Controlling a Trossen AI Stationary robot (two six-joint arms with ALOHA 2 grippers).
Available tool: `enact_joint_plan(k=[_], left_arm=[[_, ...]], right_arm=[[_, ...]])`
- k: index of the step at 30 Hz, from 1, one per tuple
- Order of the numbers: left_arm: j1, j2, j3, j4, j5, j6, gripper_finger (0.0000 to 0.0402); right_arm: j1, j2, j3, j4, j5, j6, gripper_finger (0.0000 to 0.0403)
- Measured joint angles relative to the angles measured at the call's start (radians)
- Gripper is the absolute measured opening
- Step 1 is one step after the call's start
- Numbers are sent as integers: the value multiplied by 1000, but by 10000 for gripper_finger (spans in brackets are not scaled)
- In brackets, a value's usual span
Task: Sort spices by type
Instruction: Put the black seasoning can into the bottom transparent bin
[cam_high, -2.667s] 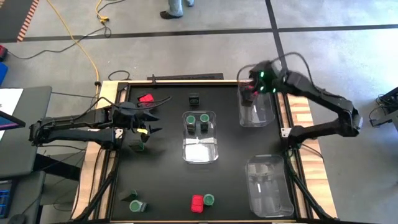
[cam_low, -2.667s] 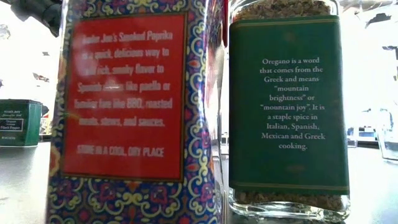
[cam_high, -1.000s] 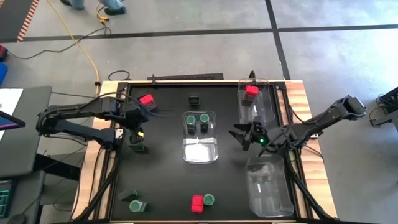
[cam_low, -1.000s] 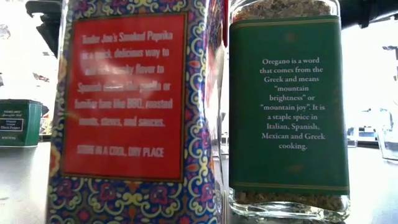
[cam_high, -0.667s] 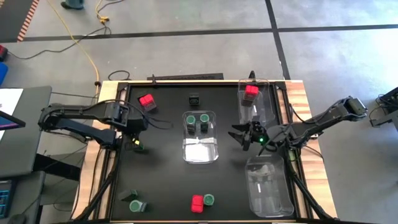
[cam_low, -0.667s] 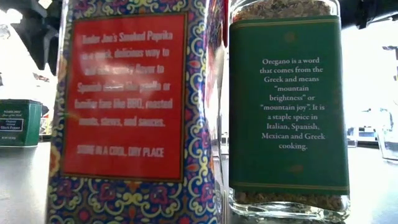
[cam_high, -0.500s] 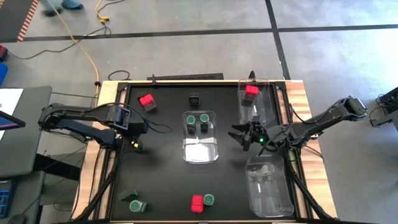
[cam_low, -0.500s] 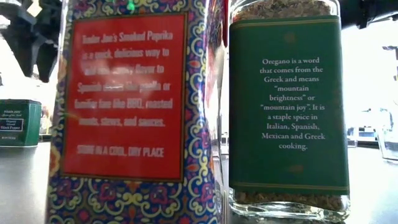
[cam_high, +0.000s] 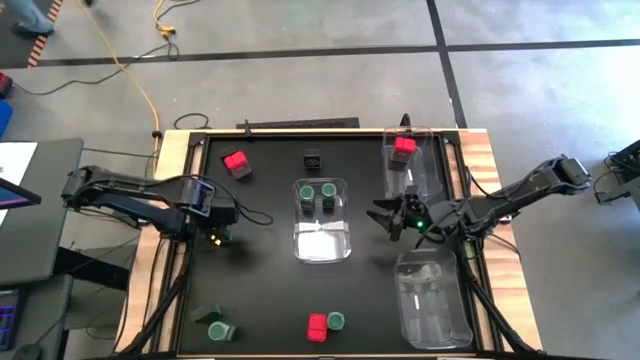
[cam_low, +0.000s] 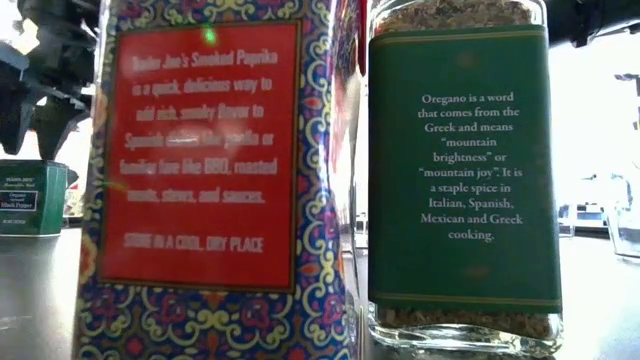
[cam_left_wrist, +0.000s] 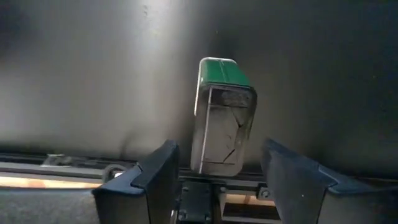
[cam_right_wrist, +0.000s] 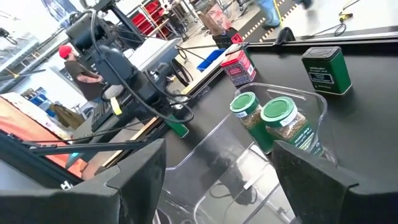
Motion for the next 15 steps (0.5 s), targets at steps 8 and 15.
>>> enact_joint_plan(k=[8,15], left_arm=[[0,0,-76,36,4,-4,212],[0,0,-81,46,4,-32,161]], right_arm=[[-20,0,0,-1,1,0,317],[-42,0,0,-2,1,-4,317]])
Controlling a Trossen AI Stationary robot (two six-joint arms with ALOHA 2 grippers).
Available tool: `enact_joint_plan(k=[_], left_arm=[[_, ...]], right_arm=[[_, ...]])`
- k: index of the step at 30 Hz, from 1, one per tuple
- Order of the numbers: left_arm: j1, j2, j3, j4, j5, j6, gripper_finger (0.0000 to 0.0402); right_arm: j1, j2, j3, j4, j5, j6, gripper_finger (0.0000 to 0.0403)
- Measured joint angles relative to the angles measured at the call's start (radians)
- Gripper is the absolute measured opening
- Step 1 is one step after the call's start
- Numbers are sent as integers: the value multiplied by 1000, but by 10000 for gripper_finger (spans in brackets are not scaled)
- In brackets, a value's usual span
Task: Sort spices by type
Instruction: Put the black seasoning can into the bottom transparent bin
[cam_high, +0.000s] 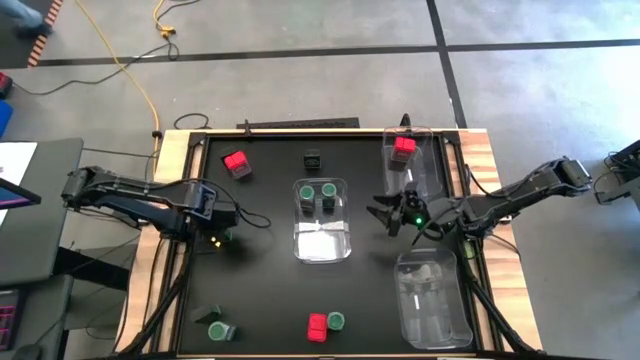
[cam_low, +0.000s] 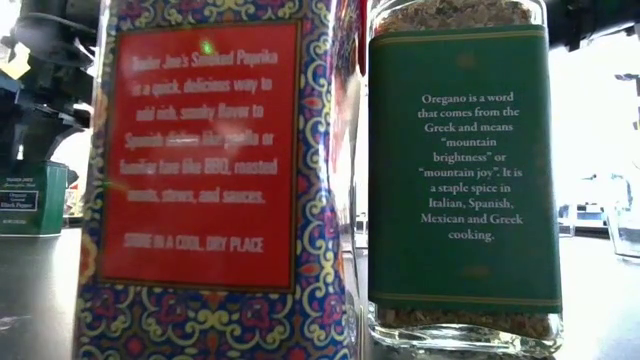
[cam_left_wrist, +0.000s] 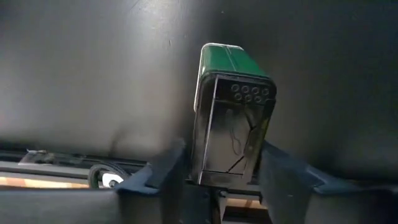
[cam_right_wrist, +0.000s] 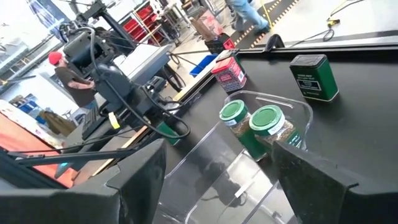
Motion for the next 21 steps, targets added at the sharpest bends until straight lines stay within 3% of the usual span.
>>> enact_joint_plan(k=[3,9,13,17,21], left_arm=[[0,0,2,-1,2,-33,122],[0,4,94,4,26,-119,120],[0,33,222,27,13,-183,120],[0,146,403,31,-19,-250,120],[0,335,626,31,-54,-260,120]], right_arm=[[-4,0,0,0,0,-1,317],[-4,-41,0,-2,0,-47,317],[-4,-113,26,-49,-26,-130,317],[2,-187,121,-215,-108,-187,316],[47,-185,283,-523,-180,-206,307]])
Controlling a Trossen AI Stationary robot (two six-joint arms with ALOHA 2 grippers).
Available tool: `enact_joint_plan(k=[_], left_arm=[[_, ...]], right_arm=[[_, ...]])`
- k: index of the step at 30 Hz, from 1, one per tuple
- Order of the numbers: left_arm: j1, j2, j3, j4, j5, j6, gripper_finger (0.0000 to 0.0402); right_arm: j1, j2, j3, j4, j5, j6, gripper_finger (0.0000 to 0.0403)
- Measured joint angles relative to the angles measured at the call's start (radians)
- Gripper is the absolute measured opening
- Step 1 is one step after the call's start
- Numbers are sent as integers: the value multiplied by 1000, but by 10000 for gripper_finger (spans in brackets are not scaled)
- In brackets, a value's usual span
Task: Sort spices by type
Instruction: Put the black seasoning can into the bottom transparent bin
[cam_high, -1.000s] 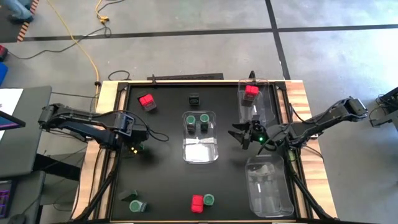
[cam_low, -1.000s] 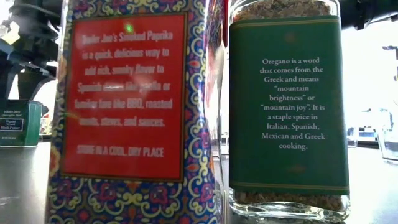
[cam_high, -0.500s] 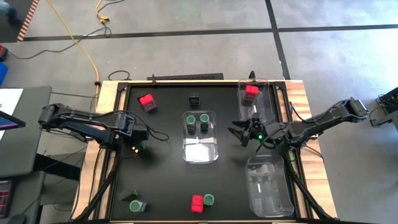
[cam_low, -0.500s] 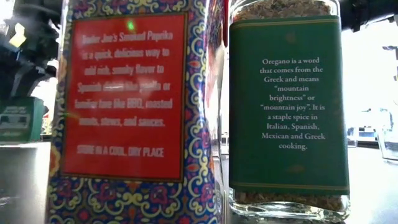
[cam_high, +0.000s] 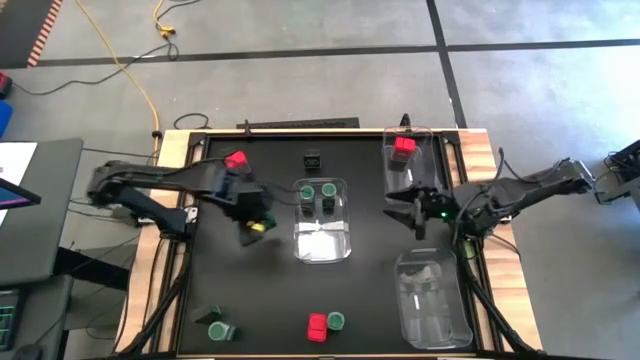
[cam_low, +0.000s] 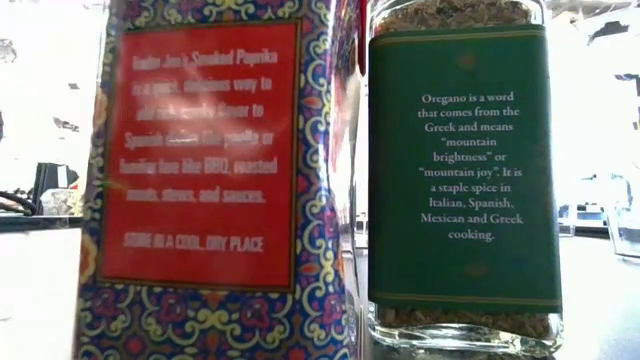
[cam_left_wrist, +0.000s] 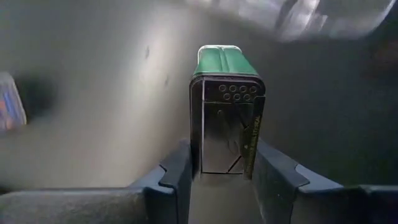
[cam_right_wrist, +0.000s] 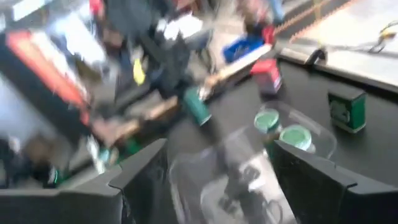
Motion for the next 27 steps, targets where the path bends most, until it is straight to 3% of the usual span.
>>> enact_joint_plan(k=[6,16,27], left_arm=[[6,314,392,-35,-14,-6,120],[-9,727,971,-148,17,20,120],[-50,779,954,-127,57,0,123]], right_arm=[[104,97,202,-349,-3,-15,293],[167,269,233,-436,-43,-105,291],[44,482,233,-128,-53,-296,291]])
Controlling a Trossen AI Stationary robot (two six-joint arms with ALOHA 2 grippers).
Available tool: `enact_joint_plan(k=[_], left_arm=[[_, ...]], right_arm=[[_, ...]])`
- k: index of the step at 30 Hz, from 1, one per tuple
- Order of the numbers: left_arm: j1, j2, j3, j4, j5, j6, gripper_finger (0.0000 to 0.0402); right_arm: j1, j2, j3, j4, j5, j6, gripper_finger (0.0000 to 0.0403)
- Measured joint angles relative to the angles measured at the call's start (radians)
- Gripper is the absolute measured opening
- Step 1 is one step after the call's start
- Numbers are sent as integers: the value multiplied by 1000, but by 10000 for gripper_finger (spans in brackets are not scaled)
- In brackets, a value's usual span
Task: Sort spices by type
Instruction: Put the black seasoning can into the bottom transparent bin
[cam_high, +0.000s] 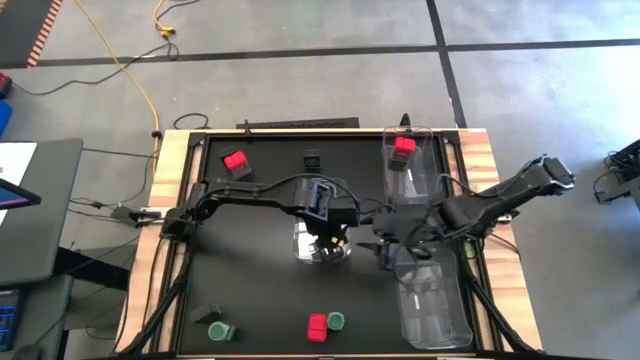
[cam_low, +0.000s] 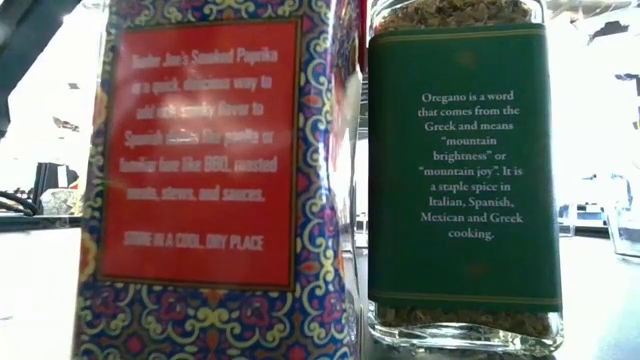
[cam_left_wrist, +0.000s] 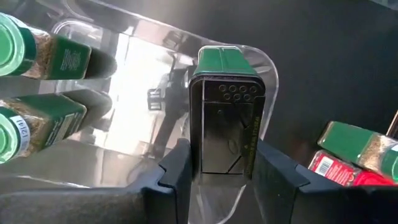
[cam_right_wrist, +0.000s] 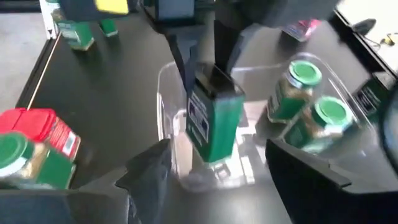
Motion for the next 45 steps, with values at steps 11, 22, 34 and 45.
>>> enact_joint_plan(k=[11,22,34,45], left_arm=[[-7,-7,0,-2,-1,39,125],[-7,-7,25,-43,-13,104,125],[-40,-20,44,-15,-46,251,125],[-49,-21,44,11,-90,268,125]], right_arm=[[-93,105,40,153,-163,-172,291],[-133,162,120,79,-193,-257,291],[-133,150,122,61,-211,-262,291],[-137,148,122,43,-212,-207,291]])
